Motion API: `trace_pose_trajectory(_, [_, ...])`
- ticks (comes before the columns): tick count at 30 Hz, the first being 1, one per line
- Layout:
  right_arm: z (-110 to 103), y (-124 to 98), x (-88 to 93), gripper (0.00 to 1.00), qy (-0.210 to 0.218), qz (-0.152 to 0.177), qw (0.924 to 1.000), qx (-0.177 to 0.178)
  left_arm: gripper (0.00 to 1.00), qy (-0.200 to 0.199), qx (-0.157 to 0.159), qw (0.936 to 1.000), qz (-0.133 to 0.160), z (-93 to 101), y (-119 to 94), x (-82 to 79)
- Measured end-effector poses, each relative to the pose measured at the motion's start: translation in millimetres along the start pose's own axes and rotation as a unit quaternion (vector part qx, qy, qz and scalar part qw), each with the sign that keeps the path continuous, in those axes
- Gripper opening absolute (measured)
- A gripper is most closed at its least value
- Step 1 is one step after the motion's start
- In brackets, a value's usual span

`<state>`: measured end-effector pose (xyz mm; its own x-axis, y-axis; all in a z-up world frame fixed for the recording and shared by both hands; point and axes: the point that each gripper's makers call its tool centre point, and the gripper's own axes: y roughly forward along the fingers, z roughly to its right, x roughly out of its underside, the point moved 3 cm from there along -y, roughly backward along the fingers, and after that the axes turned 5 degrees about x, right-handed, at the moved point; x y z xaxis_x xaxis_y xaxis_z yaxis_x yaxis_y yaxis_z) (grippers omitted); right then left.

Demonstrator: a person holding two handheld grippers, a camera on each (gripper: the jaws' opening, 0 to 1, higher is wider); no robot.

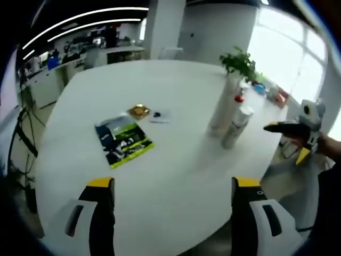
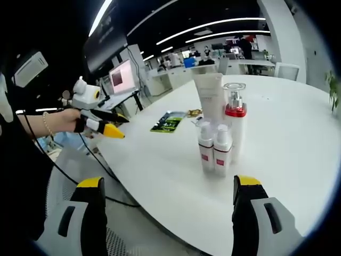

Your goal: Arrange the skincare products in the storage area until every visible bottle or jar stands upright without overlapping.

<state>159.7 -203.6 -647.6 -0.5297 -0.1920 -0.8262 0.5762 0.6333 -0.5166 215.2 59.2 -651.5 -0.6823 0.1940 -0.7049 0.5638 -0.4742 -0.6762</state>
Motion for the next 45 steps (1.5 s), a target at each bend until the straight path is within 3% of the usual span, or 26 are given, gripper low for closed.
trace_pose_trajectory(15, [6.4,1.0,1.9,0.99,0.021,-0.003,0.9997,0.009,0.87,-0.049,-0.054,0.9970,-0.029,-27.1,38.1,-14.2])
trace_pose_trajectory(24, [8.6,1.5,4.2,0.99,0.030,-0.006,0.9994,0.015,0.86,-0.033,-0.085,0.9933,-0.071,-38.7,61.8,-20.8])
trace_pose_trajectory(36, [12.2,1.2,7.0,0.98,0.042,-0.013,0.9988,0.024,0.86,-0.043,-0.108,0.9895,-0.086,-53.0,80.2,-30.8])
trace_pose_trajectory(42, [12.6,0.4,7.7,0.98,0.046,-0.015,0.9985,0.025,0.85,-0.066,-0.115,0.9872,-0.090,-66.0,89.2,-37.2])
trace_pose_trajectory(45, [10.8,0.6,9.6,0.98,0.044,-0.022,0.9986,0.020,0.84,-0.052,-0.127,0.9862,-0.091,-77.4,95.5,-41.4])
